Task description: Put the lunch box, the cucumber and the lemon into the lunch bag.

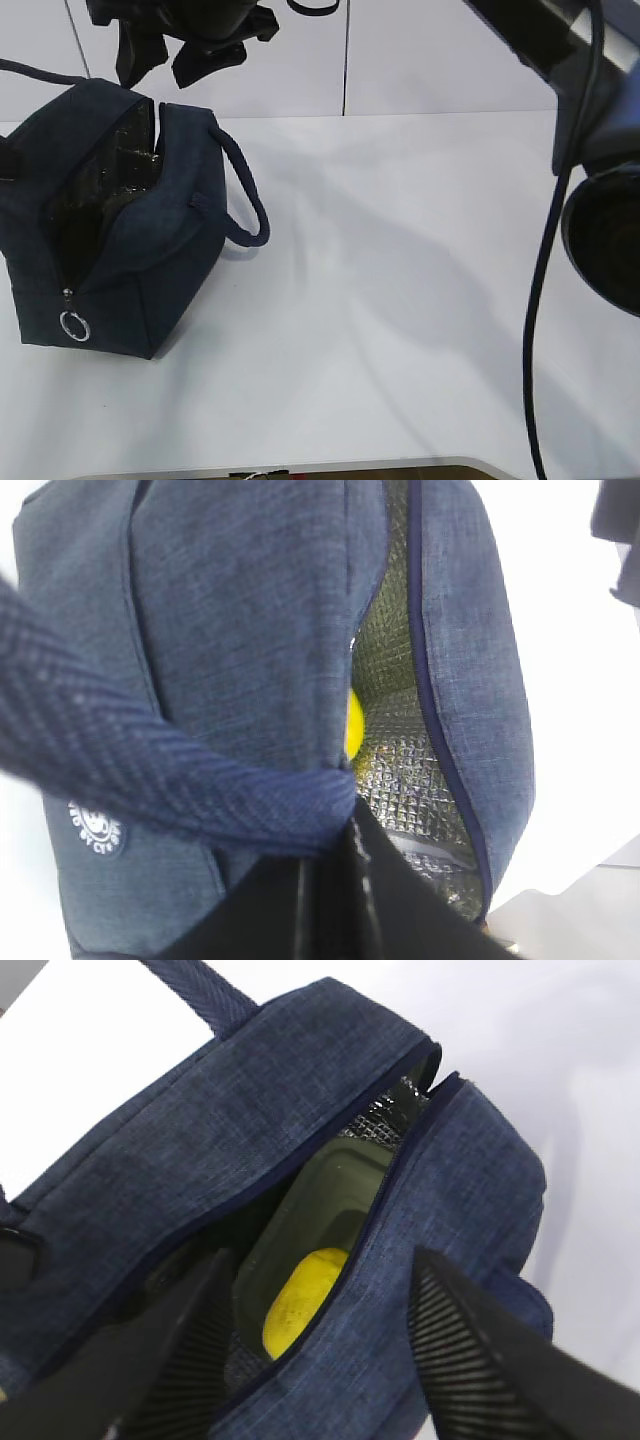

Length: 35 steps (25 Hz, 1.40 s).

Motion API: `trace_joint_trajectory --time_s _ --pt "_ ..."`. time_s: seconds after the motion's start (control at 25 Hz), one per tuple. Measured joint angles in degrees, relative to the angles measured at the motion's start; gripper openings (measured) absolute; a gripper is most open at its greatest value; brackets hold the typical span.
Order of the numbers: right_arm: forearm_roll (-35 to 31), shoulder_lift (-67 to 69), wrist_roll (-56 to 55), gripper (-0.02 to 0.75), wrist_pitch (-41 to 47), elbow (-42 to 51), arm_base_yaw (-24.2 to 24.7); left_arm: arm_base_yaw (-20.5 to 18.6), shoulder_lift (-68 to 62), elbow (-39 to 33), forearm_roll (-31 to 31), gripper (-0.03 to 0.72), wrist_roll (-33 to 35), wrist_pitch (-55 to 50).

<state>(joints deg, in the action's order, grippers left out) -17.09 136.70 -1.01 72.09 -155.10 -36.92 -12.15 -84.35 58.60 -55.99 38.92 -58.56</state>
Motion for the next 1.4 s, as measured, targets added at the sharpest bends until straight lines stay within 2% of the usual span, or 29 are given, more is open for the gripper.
trace_joint_trajectory --time_s 0.68,1.24,1.4 --pt "4.4 -1.3 4.2 0.449 0.1 2.6 0.0 0.0 0.0 0.0 0.0 -0.006 0.0 0.0" --pt "4.1 -19.0 4.4 0.449 0.1 31.6 0.0 0.0 0.0 0.0 0.0 -0.006 0.0 0.0" --pt "4.5 -22.2 4.5 0.449 0.1 36.5 0.0 0.0 0.0 0.0 0.0 -0.006 0.0 0.2"
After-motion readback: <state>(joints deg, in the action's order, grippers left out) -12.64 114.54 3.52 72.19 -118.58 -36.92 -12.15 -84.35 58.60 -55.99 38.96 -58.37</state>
